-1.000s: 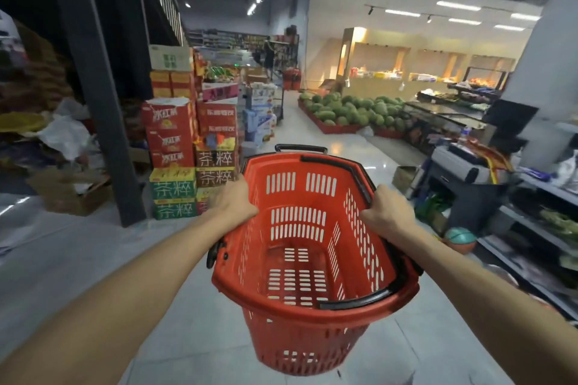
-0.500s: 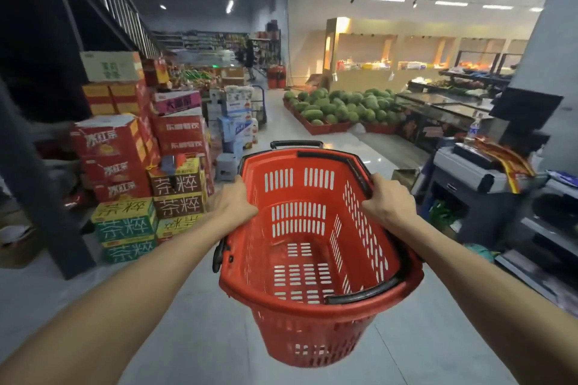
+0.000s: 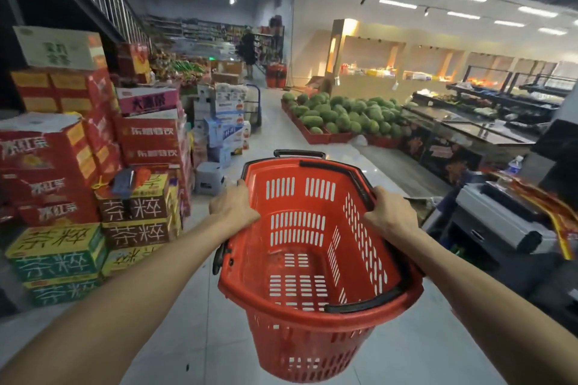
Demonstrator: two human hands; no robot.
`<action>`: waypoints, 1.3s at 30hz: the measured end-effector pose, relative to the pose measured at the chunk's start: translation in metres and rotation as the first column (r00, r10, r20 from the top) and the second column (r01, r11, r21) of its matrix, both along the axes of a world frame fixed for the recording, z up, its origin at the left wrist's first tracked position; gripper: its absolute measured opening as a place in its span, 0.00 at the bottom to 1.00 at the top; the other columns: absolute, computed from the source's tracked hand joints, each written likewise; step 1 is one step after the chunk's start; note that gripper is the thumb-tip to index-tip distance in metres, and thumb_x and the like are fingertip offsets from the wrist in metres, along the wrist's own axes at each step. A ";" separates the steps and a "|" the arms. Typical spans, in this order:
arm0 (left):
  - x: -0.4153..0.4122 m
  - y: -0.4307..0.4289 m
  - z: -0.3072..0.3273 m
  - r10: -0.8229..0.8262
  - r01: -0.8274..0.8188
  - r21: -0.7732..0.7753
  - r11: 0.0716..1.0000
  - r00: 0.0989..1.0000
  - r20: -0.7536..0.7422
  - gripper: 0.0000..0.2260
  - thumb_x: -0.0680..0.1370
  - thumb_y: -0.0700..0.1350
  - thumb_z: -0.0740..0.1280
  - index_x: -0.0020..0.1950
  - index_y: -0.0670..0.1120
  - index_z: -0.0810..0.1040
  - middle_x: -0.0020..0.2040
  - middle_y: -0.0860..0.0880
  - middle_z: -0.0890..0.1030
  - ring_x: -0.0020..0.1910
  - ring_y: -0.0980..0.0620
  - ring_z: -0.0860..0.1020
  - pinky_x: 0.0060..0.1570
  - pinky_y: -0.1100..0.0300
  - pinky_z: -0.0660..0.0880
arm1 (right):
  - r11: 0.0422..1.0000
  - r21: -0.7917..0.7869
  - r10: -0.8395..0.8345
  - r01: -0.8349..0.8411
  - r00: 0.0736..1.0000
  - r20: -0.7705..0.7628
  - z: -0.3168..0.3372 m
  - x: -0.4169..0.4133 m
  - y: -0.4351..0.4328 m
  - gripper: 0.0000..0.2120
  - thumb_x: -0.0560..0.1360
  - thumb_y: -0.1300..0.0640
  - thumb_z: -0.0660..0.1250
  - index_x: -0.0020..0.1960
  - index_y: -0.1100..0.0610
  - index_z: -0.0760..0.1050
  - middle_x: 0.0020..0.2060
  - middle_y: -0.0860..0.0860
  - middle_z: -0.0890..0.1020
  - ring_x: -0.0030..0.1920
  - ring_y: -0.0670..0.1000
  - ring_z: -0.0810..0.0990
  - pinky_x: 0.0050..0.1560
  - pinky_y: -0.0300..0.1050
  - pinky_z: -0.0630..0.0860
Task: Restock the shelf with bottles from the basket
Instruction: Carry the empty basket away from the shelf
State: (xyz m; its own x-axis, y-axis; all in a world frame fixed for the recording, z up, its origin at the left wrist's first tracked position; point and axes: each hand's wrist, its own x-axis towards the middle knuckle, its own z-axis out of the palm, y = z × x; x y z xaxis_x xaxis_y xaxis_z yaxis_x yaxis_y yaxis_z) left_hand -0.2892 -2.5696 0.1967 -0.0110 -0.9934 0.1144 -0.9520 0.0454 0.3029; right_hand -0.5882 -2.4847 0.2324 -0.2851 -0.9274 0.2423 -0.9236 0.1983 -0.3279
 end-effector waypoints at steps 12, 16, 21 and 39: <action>-0.116 -0.358 0.020 -0.085 0.085 -0.042 0.995 0.996 0.005 0.32 0.69 0.55 0.76 0.69 0.49 0.68 0.52 0.47 0.82 0.48 0.44 0.83 0.48 0.48 0.83 | 0.998 -0.039 -0.039 0.040 0.999 0.031 -0.001 -0.121 -0.340 0.16 0.71 0.47 0.68 0.56 0.53 0.73 0.42 0.50 0.80 0.38 0.52 0.76 0.40 0.46 0.70; -0.171 -0.469 0.021 -0.058 0.059 -0.046 0.997 0.998 0.026 0.30 0.70 0.54 0.75 0.68 0.47 0.68 0.51 0.47 0.82 0.49 0.44 0.83 0.47 0.50 0.82 | 0.999 -0.039 -0.010 0.012 0.997 0.070 -0.008 -0.181 -0.462 0.19 0.67 0.44 0.66 0.54 0.52 0.73 0.41 0.51 0.82 0.41 0.54 0.81 0.45 0.52 0.80; -0.227 -0.594 0.033 -0.041 0.039 -0.070 0.997 0.999 -0.025 0.28 0.71 0.56 0.74 0.67 0.49 0.68 0.52 0.49 0.81 0.49 0.46 0.83 0.49 0.50 0.81 | 1.000 -0.029 0.015 -0.012 0.997 0.073 0.007 -0.240 -0.605 0.21 0.65 0.44 0.66 0.55 0.49 0.74 0.43 0.50 0.83 0.42 0.55 0.82 0.45 0.52 0.81; -0.318 -1.119 -0.036 -0.002 0.002 -0.058 0.998 1.000 -0.007 0.31 0.70 0.57 0.75 0.68 0.50 0.67 0.44 0.51 0.81 0.39 0.50 0.82 0.42 0.52 0.82 | 1.000 0.012 0.011 -0.012 0.998 0.060 -0.039 -0.322 -1.108 0.18 0.73 0.46 0.68 0.57 0.53 0.69 0.38 0.48 0.78 0.34 0.50 0.75 0.40 0.46 0.72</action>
State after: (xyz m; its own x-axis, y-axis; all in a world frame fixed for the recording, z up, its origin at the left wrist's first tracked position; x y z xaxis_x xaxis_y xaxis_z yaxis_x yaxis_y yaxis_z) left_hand -0.6071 -3.6886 0.1610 -0.0119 -0.9850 0.1724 -0.9498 0.0651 0.3061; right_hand -0.9099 -3.5924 0.1930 -0.2879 -0.9335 0.2139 -0.9048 0.1920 -0.3801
